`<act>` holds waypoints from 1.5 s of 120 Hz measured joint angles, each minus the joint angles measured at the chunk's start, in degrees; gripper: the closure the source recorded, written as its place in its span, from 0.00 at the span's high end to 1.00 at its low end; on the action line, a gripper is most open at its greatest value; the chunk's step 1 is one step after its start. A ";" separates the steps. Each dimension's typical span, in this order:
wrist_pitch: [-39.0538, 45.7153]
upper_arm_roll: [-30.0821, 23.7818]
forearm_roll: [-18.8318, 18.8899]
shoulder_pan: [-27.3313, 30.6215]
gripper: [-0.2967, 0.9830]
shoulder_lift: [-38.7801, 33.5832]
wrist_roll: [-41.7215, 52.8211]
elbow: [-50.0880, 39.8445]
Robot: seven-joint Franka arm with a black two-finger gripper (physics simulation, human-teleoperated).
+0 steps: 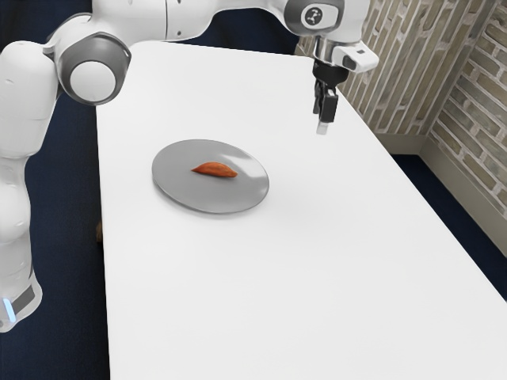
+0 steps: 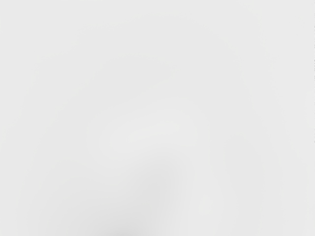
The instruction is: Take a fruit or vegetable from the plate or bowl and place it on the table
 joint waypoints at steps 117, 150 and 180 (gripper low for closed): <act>-0.10 5.07 -2.03 0.16 0.77 -12.96 -3.64 -23.21; 1.48 7.71 0.76 -1.12 0.77 -21.28 -2.90 -35.36; 2.59 11.83 1.20 -0.03 0.77 -29.61 -2.07 -45.39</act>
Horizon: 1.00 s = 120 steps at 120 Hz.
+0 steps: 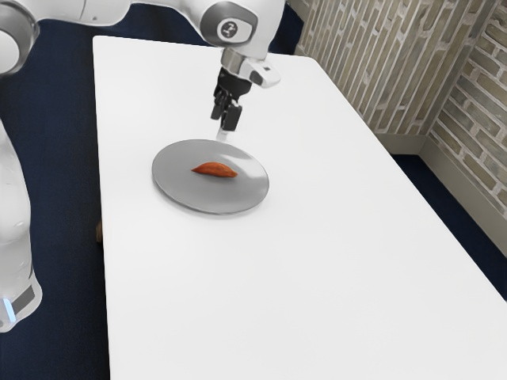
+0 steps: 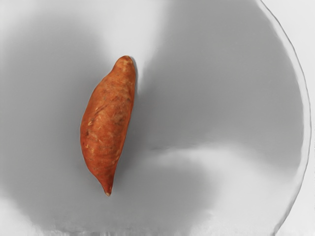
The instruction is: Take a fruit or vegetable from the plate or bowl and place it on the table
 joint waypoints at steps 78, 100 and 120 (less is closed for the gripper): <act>7.46 6.93 2.37 -0.08 0.77 -2.47 1.26 -9.17; 10.31 7.83 2.89 -0.05 0.77 -2.22 1.43 -11.17; 13.95 7.86 2.79 -0.06 0.77 -1.68 1.55 -12.45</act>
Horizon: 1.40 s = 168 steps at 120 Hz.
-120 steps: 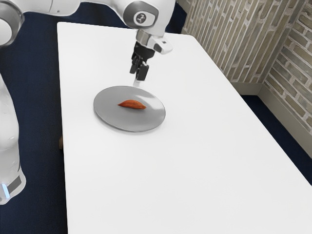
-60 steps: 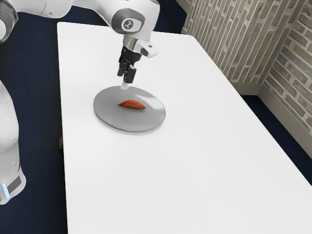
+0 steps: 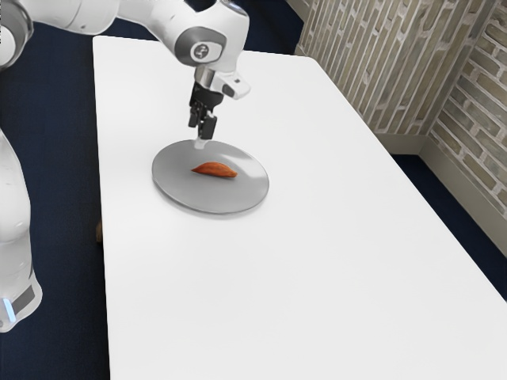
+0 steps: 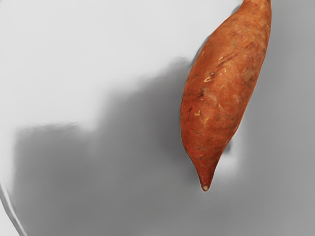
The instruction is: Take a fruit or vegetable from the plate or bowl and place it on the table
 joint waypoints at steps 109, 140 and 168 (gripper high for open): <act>9.63 -1.71 -2.83 -0.70 0.77 3.82 0.35 -2.54; 9.68 -1.75 -3.08 -0.71 0.77 4.55 0.45 -2.63; 9.46 -1.87 -3.82 -0.69 0.77 5.63 0.88 -2.63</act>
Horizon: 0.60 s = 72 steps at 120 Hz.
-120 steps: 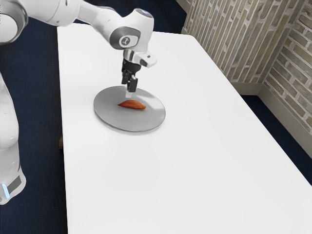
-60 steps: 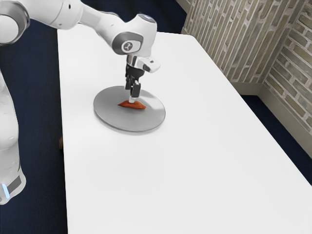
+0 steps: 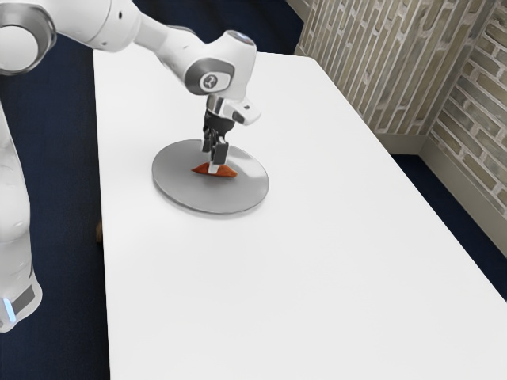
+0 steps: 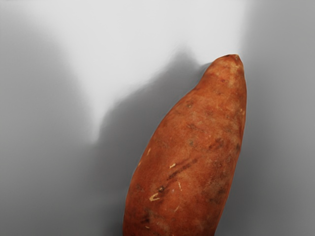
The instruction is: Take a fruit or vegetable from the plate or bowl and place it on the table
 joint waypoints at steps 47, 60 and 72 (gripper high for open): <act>0.01 -0.14 -0.49 -0.02 0.77 1.01 0.55 0.00; 0.03 -0.15 -0.61 -0.01 0.76 1.09 0.65 0.00; 0.03 -0.10 -0.89 -0.02 0.73 1.39 0.72 0.00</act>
